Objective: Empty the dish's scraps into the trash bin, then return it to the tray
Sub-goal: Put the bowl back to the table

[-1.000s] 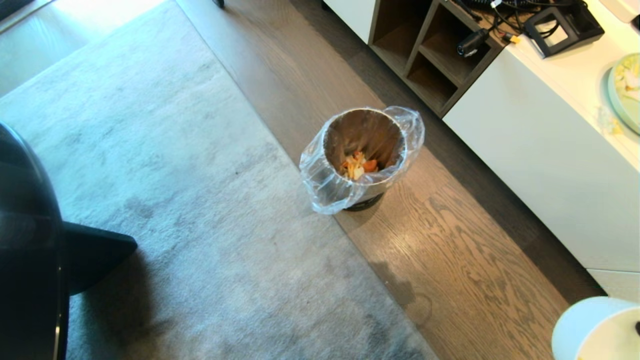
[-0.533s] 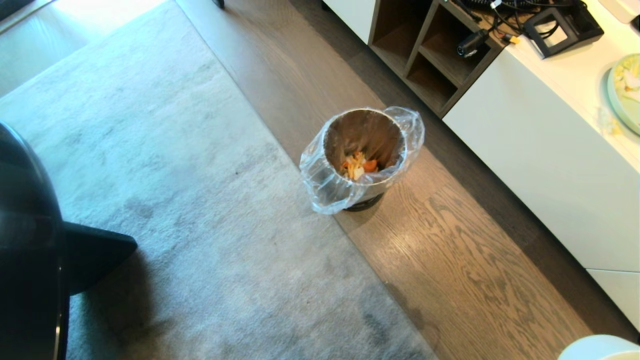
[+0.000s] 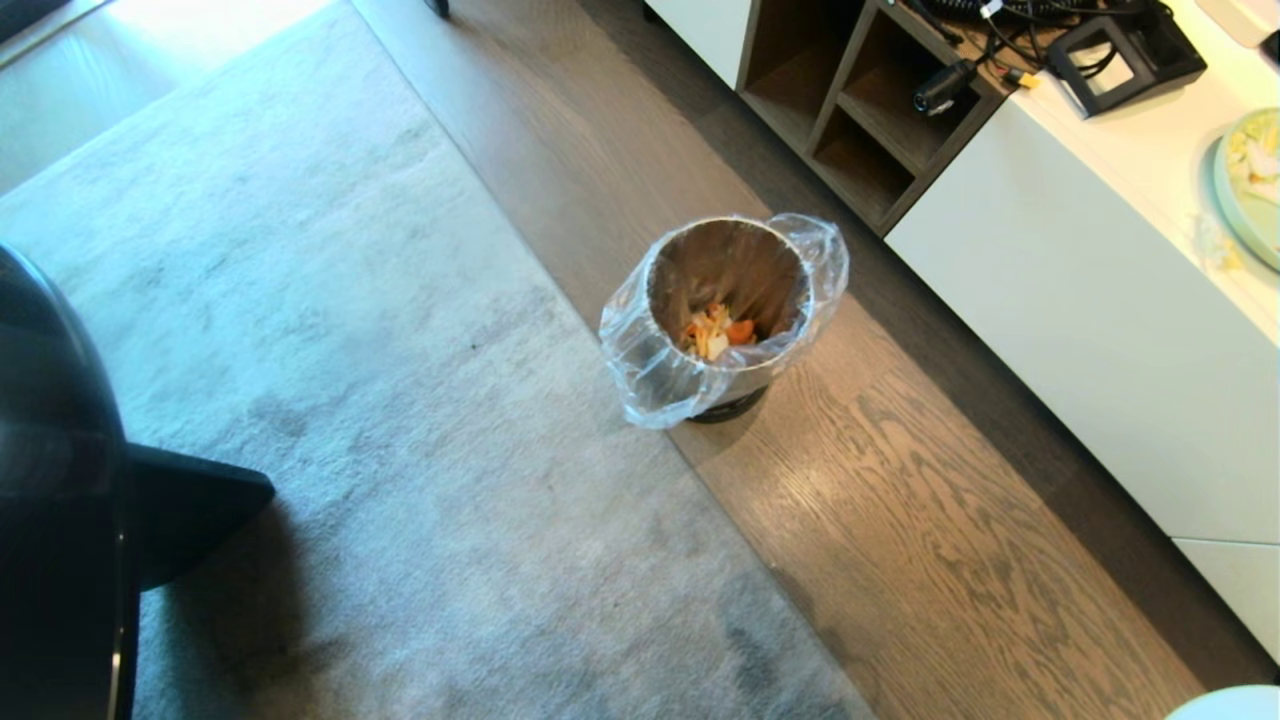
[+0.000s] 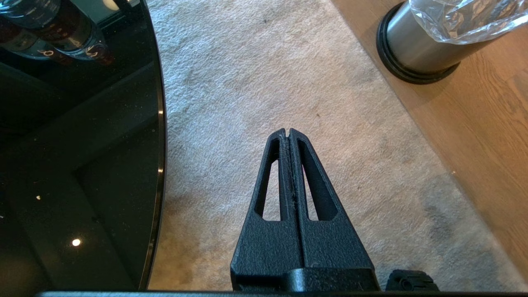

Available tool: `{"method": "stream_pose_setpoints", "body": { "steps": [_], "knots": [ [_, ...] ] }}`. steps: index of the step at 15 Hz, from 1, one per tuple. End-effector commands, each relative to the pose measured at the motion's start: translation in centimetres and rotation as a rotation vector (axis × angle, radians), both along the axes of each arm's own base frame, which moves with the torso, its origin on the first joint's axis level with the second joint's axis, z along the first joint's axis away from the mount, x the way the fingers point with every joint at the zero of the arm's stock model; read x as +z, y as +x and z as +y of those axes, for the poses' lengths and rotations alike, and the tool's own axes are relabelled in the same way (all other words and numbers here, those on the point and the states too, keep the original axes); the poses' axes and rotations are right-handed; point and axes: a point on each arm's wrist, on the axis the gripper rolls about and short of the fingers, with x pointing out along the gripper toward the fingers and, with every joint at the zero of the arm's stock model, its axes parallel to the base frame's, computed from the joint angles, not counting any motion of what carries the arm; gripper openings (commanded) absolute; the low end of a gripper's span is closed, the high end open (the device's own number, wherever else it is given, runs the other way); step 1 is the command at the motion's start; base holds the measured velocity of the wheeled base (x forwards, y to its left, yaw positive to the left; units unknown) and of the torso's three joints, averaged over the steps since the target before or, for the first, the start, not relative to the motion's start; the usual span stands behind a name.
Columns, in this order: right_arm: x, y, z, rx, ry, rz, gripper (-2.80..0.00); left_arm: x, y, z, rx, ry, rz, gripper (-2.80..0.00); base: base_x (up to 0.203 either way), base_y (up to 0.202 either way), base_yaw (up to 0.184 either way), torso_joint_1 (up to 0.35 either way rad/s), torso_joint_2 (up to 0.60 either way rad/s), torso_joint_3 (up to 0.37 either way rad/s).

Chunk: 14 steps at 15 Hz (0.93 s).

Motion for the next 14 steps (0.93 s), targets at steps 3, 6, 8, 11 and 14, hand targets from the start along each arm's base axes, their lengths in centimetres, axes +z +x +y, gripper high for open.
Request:
{"method": "stream_pose_setpoints", "body": {
  "steps": [3,6,8,11,14],
  "knots": [
    [-0.55,-0.13,0.02,0.009,0.026,0.055,-2.80,0.00,0.00,0.00,0.001,-0.001,-0.001,-2.80,0.000,0.000,0.000,0.000,0.00,0.000],
    [-0.48,-0.10,0.02,0.008,0.029,0.042,-2.80,0.00,0.00,0.00,0.001,-0.001,-0.001,-2.80,0.000,0.000,0.000,0.000,0.00,0.000],
    [-0.48,-0.10,0.02,0.008,0.029,0.042,-2.80,0.00,0.00,0.00,0.001,-0.001,-0.001,-2.80,0.000,0.000,0.000,0.000,0.00,0.000],
    [-0.48,-0.10,0.02,0.008,0.029,0.042,-2.80,0.00,0.00,0.00,0.001,-0.001,-0.001,-2.80,0.000,0.000,0.000,0.000,0.00,0.000],
    [-0.50,-0.09,0.02,0.008,0.029,0.042,-2.80,0.00,0.00,0.00,0.001,-0.001,-0.001,-2.80,0.000,0.000,0.000,0.000,0.00,0.000]
  ]
}}
